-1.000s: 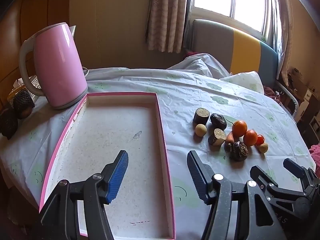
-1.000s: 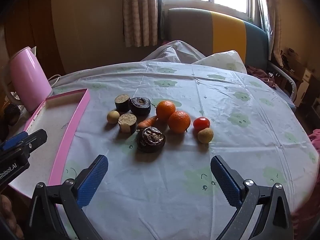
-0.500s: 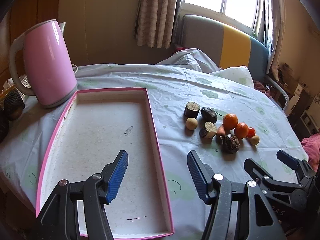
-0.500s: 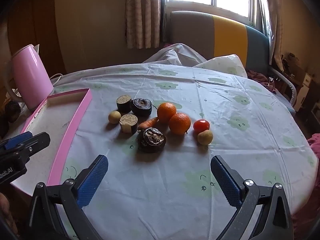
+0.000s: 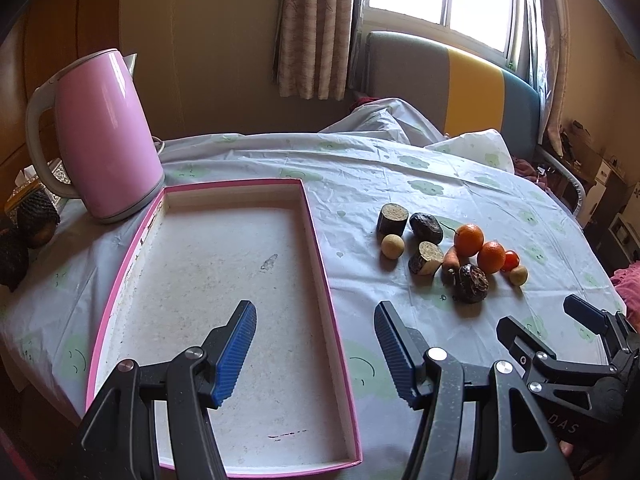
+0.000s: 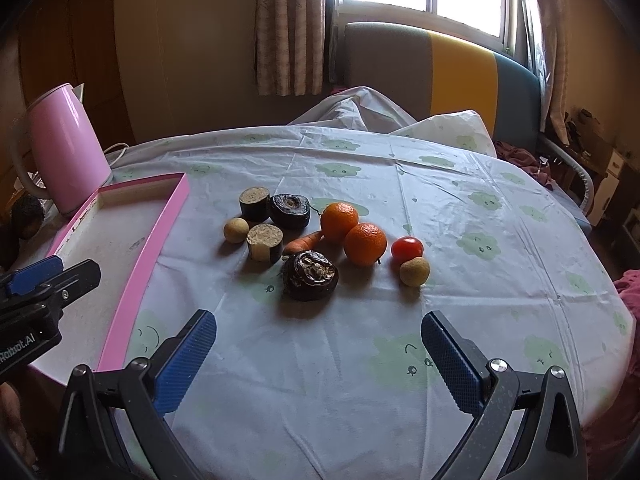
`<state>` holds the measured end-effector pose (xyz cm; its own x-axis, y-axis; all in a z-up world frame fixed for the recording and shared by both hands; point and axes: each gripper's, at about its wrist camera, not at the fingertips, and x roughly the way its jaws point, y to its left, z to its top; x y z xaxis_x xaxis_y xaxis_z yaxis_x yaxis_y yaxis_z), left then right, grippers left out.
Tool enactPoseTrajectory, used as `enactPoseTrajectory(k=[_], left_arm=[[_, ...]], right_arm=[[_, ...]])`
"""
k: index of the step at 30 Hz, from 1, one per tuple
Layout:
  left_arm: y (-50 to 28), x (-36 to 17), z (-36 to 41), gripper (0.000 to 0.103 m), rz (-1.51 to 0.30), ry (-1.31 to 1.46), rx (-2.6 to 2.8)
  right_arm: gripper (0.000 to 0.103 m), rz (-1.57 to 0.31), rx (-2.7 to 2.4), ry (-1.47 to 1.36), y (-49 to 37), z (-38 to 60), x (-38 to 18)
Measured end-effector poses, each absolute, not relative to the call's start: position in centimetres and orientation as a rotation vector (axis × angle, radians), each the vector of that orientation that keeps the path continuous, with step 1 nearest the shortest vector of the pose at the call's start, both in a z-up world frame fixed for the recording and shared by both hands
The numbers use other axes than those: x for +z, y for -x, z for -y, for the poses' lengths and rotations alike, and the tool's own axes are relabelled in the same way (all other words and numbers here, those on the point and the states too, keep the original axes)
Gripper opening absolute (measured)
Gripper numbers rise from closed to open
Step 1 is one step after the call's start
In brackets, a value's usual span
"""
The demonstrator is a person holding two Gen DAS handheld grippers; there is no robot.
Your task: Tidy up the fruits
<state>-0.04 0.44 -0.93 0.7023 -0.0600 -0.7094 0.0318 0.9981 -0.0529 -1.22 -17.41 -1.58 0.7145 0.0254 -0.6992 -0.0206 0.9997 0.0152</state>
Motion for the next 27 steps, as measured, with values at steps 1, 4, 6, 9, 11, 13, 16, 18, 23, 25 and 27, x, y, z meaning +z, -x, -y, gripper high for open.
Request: enactPoseTrajectory(k=[1, 4, 6, 9, 11, 13, 16, 18, 23, 25, 27], left_arm=[[0.1, -0.9, -0.4, 0.063, -0.791, 0.037, -0.053], [0.2, -0.8, -0.2, 0.063, -0.787, 0.029, -0.056], [0.2, -0.8, -0.1, 0.063, -0.787, 0.024, -0.060], [0.2, -0.7, 0.1, 0.063, -0.787, 0.023, -0.070], [0.2, -0.7, 0.1, 0.063, -0.788, 0.024, -0.076], [0.2, -0.7, 0.3, 0.063, -0.790, 0.017, -0.079], [0.1, -0.8, 0.5, 0.063, -0.799, 0.021, -0.091], [0.1, -0.9, 0.7, 0.063, -0.802, 0.012, -0.098], [0.0, -1.2, 1.3, 0.063, -0.810, -0.004, -0.105], [0.0, -1.3, 1.5, 0.063, -0.815, -0.008, -0.109], [0.0, -1.3, 1.6, 0.064, -0.817, -0.013, -0.112]], right_arm=[[0.103, -0.773, 0.025, -0.005, 1.3, 17.4, -1.6], [0.103, -0.780, 0.015, -0.008, 1.2, 17.7, -1.7], [0.103, -0.779, 0.012, -0.010, 1.2, 17.9, -1.6], [0.103, -0.777, 0.013, -0.012, 1.3, 18.1, -1.5], [0.103, -0.769, 0.008, 0.000, 1.4, 18.1, -1.4], [0.103, -0.769, 0.012, -0.008, 1.3, 18.3, -1.4], [0.103, -0.770, 0.038, -0.040, 1.3, 18.7, -1.6], [0.103, -0.774, 0.032, -0.036, 1.2, 18.7, -1.8], [0.103, -0.771, 0.015, -0.026, 1.3, 19.2, -2.2], [0.103, -0.772, 0.007, -0.024, 1.2, 19.4, -2.3], [0.103, -0.779, -0.001, -0.037, 1.1, 19.7, -2.4]])
